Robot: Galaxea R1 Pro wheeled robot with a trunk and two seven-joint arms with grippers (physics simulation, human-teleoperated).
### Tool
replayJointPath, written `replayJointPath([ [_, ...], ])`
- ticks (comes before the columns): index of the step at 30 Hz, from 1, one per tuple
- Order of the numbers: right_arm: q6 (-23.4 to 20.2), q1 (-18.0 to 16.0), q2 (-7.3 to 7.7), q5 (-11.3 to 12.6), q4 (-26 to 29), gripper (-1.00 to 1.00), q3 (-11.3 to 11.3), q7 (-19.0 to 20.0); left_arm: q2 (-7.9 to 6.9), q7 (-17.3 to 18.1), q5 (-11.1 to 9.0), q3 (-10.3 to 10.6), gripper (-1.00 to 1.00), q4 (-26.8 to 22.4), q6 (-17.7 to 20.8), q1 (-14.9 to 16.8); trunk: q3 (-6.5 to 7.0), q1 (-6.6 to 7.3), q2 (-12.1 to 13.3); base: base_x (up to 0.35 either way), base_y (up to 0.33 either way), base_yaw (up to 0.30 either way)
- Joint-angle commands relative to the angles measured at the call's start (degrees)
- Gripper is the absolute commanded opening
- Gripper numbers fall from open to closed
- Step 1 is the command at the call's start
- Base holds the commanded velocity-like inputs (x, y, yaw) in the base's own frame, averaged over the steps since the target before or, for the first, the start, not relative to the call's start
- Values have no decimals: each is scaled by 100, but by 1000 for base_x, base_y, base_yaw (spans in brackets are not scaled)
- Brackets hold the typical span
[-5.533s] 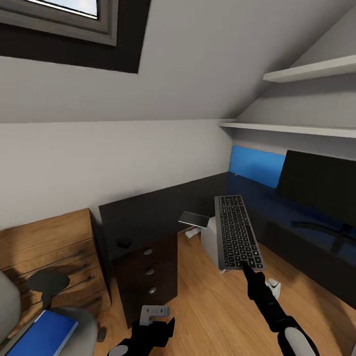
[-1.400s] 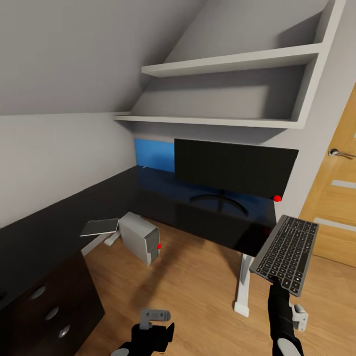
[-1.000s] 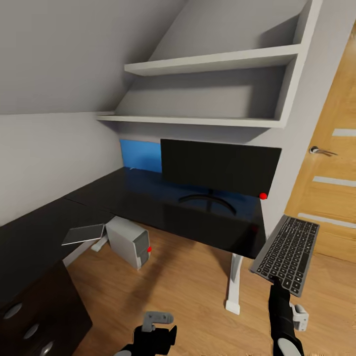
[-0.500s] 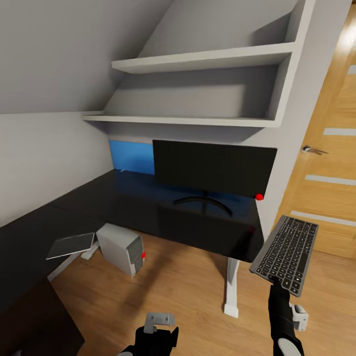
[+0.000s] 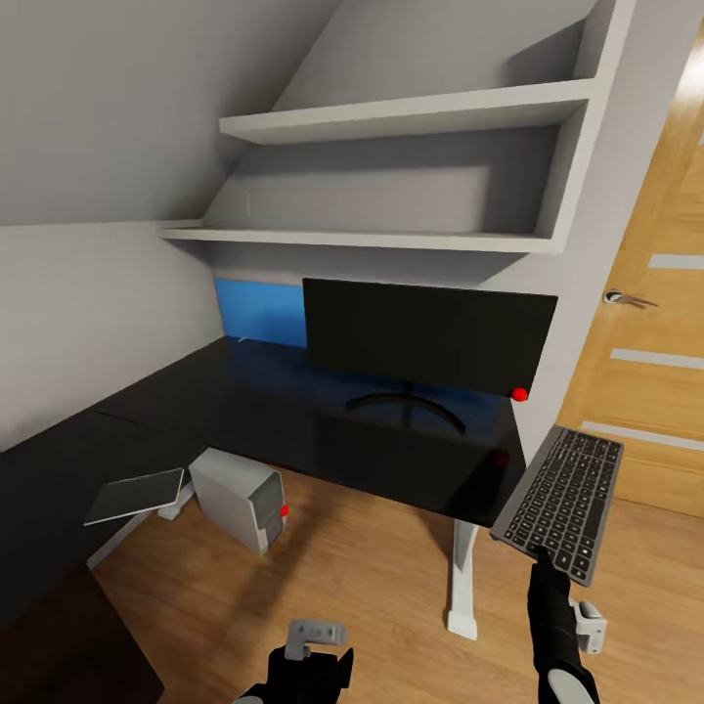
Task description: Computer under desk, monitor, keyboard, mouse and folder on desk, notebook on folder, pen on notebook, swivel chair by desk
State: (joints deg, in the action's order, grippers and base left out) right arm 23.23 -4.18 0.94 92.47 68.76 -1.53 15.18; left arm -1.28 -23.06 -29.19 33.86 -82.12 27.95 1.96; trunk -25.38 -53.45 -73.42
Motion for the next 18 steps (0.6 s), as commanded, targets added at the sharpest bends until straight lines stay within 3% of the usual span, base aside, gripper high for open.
replayJointPath([
  [1, 9, -4, 2, 68, -5, -100, 12, 58, -5, -58, -60, 16, 100, -1, 7, 7, -6, 0, -4, 11, 0, 0],
  [7, 6, -4, -5, 70, -23, -100, 52, 54, -4, -58, -60, 16, 100, 19, 5, 7, -6, 0, -4, 4, 10, 0],
  [13, 15, -4, -12, 70, -44, -100, 409, 55, -4, -58, -60, 16, 100, 24, 8, 7, -6, 0, -4, 0, 61, 0],
  [18, 45, -4, -22, 71, -121, -100, 507, 63, -4, -58, -60, 23, 100, 84, 8, 7, -6, 0, -4, 0, 5, 0],
])
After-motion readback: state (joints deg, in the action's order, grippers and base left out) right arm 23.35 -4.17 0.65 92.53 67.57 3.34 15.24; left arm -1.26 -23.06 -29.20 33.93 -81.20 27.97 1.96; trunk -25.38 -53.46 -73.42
